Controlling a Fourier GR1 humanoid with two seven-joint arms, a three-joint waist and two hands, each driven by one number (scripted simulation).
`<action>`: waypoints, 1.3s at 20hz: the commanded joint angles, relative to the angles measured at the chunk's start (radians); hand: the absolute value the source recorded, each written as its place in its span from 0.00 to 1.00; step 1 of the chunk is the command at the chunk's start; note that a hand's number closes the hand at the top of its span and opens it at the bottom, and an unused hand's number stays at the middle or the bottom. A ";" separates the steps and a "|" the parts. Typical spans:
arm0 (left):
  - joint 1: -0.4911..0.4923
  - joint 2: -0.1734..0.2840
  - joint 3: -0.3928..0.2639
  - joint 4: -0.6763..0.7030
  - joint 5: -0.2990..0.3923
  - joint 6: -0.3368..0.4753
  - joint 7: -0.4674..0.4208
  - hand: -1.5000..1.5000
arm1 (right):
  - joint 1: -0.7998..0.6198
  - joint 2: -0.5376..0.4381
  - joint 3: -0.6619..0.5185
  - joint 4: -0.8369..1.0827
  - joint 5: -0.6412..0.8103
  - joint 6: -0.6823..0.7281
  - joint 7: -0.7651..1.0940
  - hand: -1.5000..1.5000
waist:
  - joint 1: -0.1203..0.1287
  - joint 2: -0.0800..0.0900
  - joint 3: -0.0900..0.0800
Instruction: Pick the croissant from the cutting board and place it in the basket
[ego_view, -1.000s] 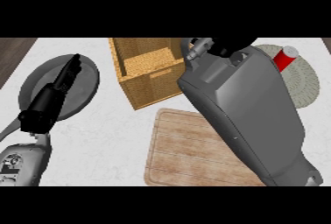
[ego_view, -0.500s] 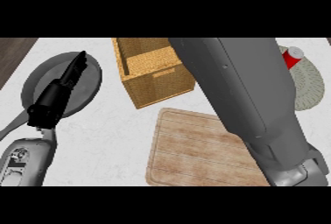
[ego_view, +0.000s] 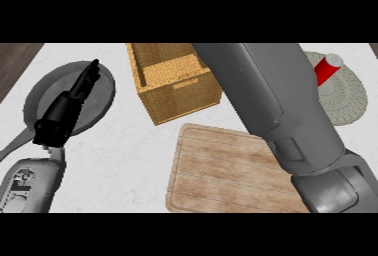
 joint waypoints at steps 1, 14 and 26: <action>-0.029 0.003 0.021 0.006 0.015 -0.001 0.011 0.50 | -0.074 0.009 0.017 0.133 -0.034 0.065 0.242 1.00 | -0.012 0.000 0.001; -0.021 0.000 0.013 -0.015 0.002 -0.002 0.027 0.50 | -0.198 0.009 0.003 0.284 -0.186 -0.221 0.164 0.00 | -0.014 0.002 0.002; 0.074 0.008 0.047 -0.025 -0.001 0.024 -0.002 0.50 | -0.151 -0.035 -0.067 0.100 0.122 -0.594 0.235 0.00 | -0.102 -0.023 0.005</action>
